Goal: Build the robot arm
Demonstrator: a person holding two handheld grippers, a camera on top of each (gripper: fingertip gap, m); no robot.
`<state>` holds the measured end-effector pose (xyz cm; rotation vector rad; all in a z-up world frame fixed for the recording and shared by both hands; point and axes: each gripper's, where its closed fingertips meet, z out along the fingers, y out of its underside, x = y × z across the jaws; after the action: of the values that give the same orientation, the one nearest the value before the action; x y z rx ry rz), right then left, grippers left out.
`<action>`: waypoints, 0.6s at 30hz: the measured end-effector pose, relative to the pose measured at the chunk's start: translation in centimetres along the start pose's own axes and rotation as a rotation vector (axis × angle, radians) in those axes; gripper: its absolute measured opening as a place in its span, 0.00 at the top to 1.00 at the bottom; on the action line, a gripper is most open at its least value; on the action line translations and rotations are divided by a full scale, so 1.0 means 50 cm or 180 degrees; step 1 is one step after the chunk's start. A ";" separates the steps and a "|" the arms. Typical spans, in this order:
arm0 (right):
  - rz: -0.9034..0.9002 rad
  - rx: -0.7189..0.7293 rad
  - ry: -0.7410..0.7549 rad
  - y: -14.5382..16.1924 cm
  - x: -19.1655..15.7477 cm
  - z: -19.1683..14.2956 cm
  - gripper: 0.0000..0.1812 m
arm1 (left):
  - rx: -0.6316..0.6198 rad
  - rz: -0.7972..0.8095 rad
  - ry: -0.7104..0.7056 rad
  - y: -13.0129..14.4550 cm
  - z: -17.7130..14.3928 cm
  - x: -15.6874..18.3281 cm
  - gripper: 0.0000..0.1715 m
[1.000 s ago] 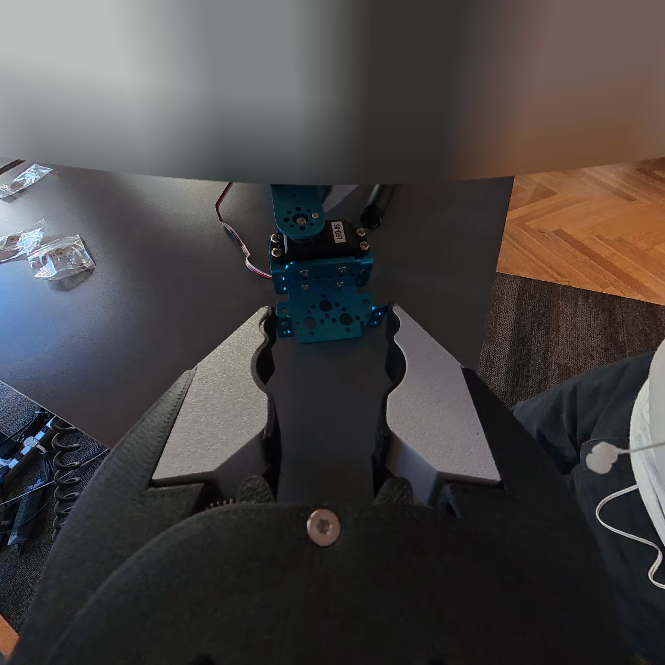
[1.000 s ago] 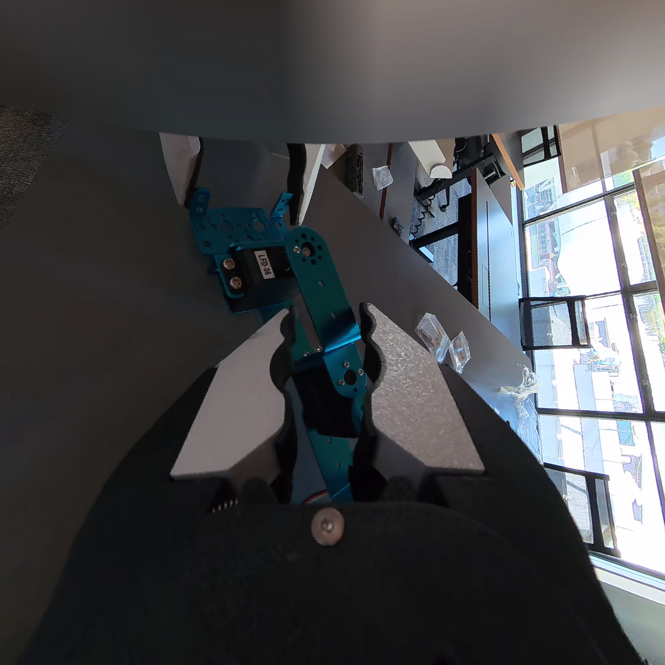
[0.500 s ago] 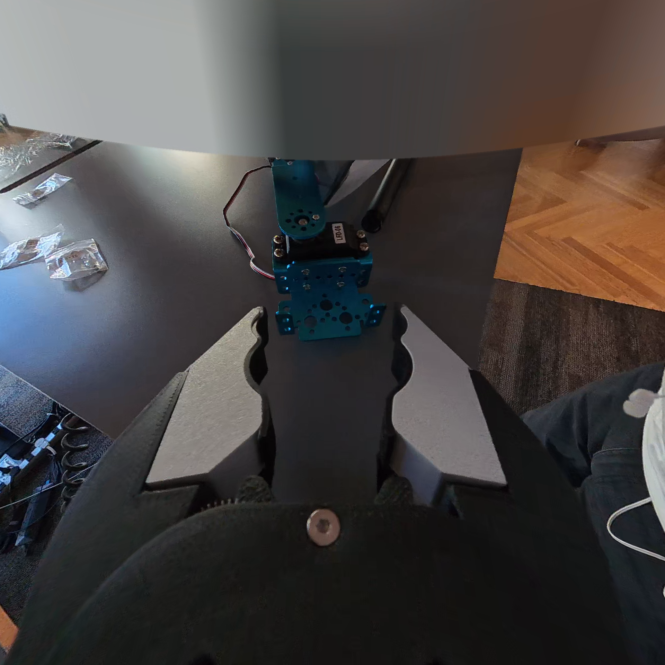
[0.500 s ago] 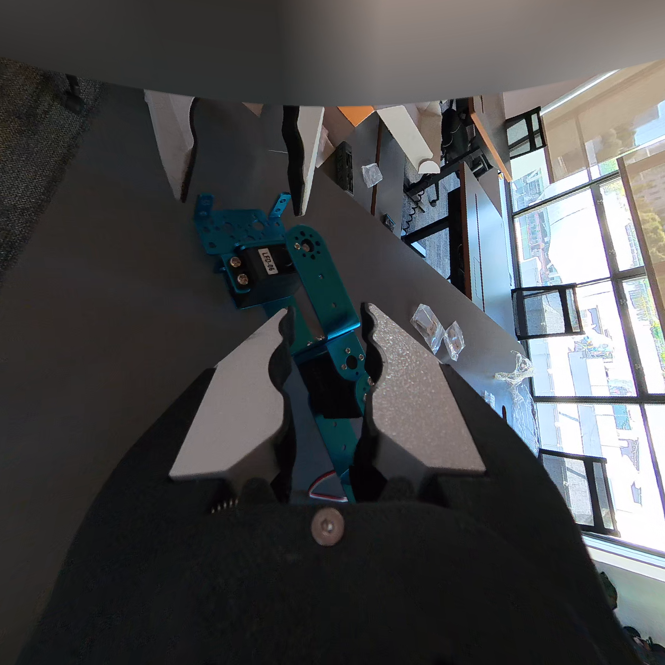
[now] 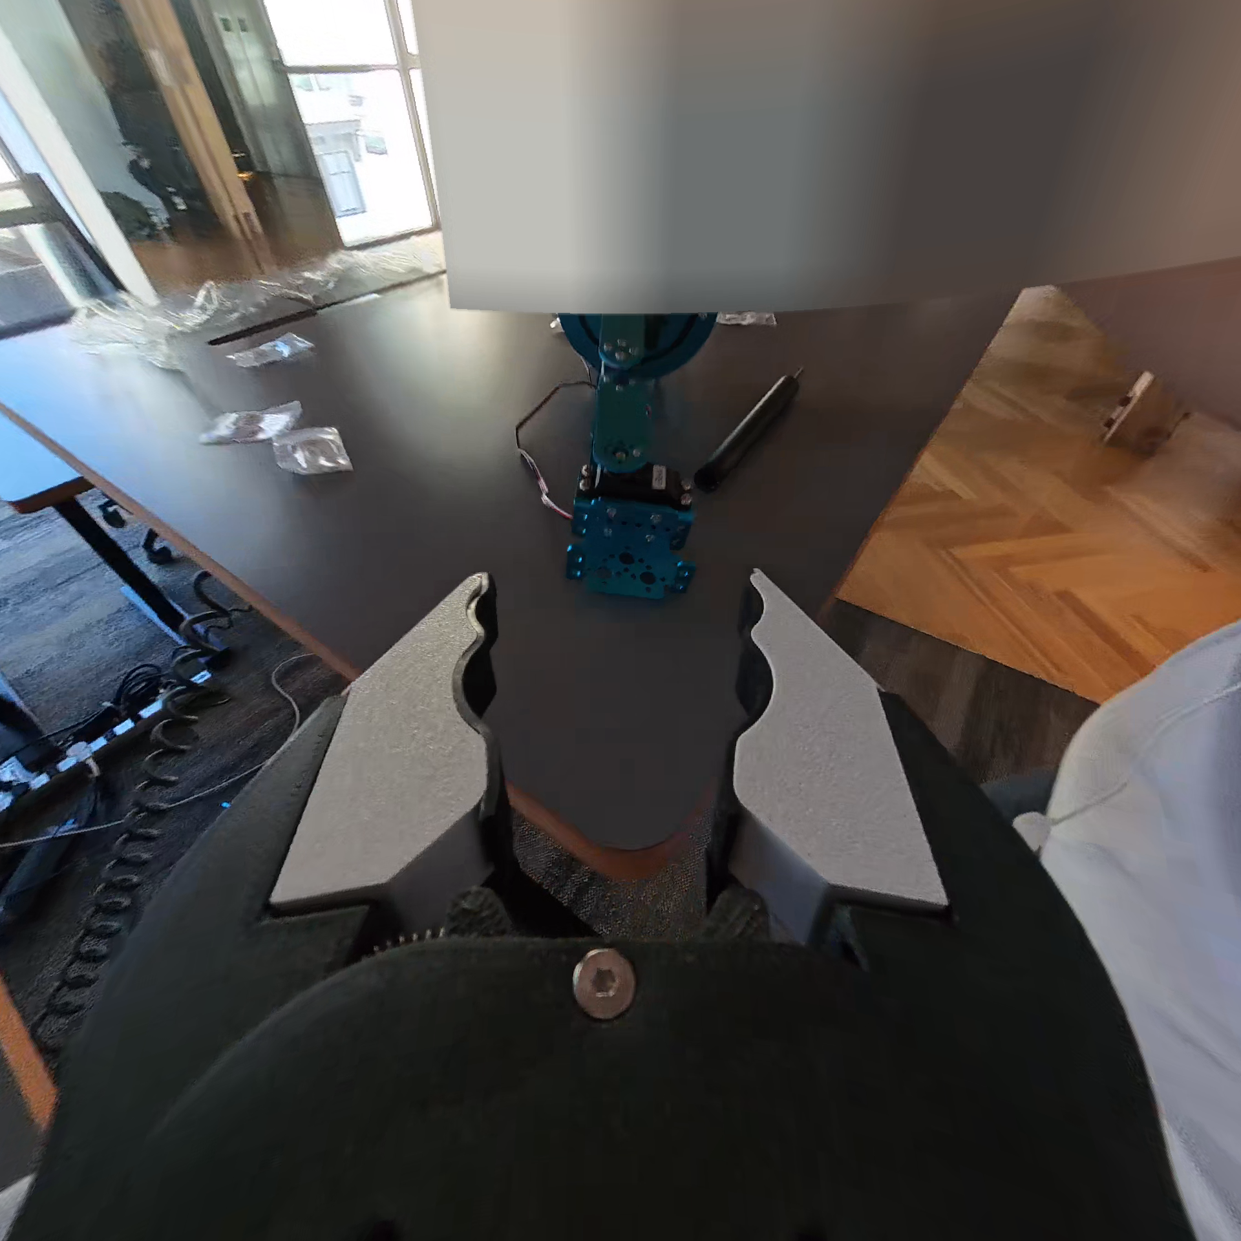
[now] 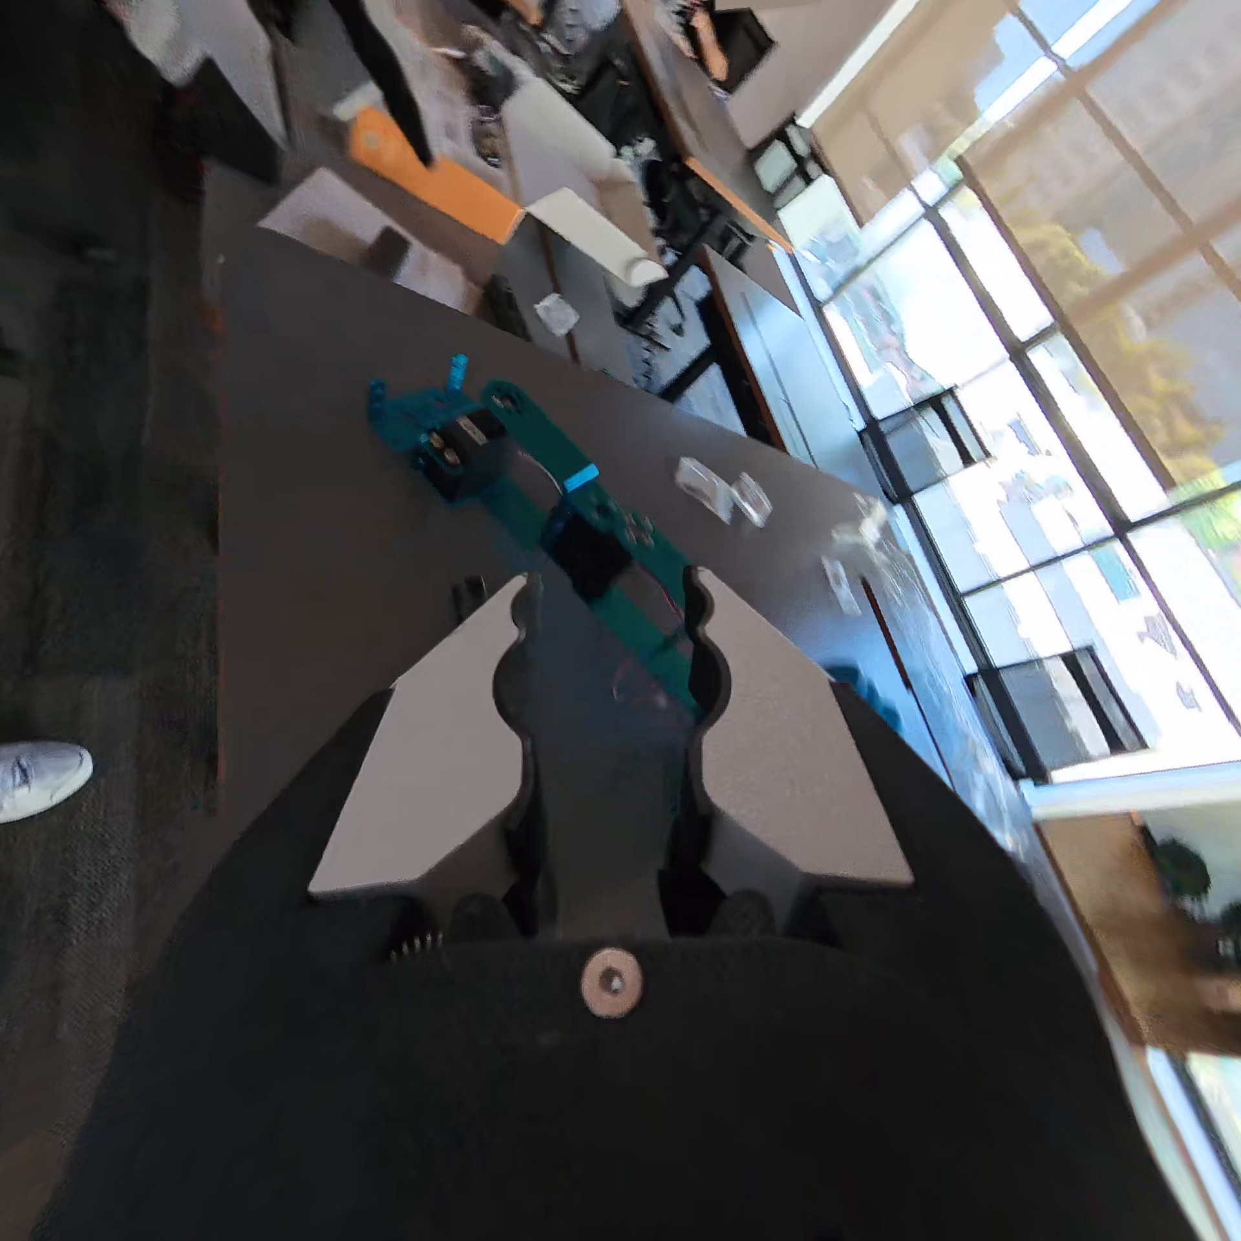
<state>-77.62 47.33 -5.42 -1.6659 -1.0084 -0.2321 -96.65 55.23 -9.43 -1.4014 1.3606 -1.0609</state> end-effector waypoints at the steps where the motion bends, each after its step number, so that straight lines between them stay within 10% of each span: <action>1: 0.0141 -0.0036 0.0153 0.022 0.014 -0.048 0.76 | 0.0013 0.0006 -0.0046 -0.021 -0.010 0.010 0.59; 12: 0.1118 -0.1043 0.0715 0.379 0.058 -0.591 0.76 | 0.0757 0.0105 -0.0169 -0.333 0.173 0.275 0.63; 18: 0.1595 -0.0214 -0.0893 0.228 0.030 -0.462 0.74 | 0.1353 -0.0073 -0.0294 -0.441 0.225 0.402 0.66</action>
<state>-60.79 27.83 -4.17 -1.9902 -0.7548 0.3098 -79.79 35.59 9.21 -1.1354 0.9819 -1.2017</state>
